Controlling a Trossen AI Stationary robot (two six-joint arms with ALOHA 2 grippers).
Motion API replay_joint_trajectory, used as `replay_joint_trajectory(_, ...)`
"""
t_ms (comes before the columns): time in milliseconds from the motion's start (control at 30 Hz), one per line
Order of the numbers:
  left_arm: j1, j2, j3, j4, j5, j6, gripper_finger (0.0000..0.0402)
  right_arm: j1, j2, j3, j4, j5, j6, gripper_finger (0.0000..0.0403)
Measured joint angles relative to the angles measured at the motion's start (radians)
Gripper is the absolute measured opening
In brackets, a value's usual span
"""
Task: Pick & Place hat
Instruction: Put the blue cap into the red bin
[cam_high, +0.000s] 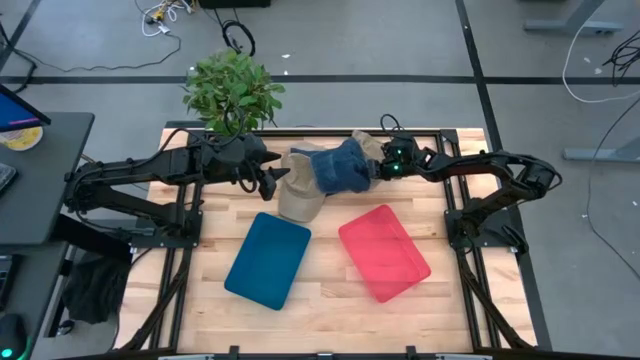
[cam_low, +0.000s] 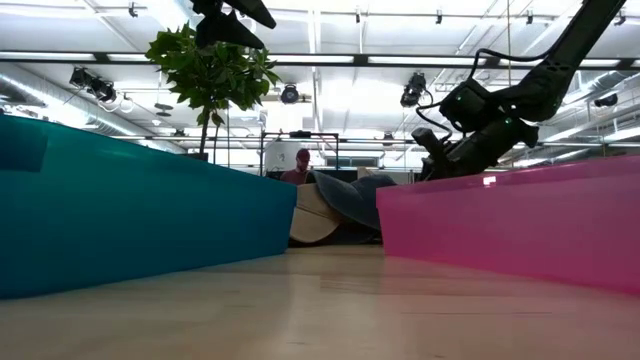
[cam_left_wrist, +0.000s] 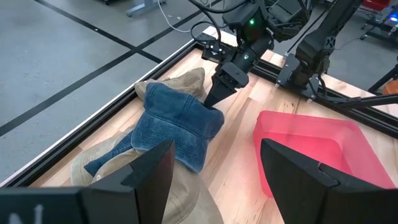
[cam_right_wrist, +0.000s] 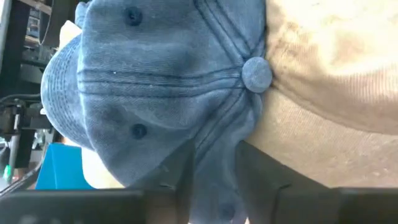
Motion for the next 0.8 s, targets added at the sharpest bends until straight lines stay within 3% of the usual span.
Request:
replay_joint_trajectory(267,0.0,0.0,0.0,0.0,0.0,0.001,0.0243,0.0,-0.001,0.0,0.007,-0.04,-0.018,0.0009)
replay_joint_trajectory(533,0.0,0.0,0.0,0.0,0.0,0.002,0.0243,0.0,-0.043,0.0,0.131,-0.098,0.087,0.0002)
replay_joint_trajectory(800,0.0,0.0,0.0,-0.002,0.0,0.003,0.0243,0.0,-0.241,0.0,0.24,-0.095,0.199,0.0001)
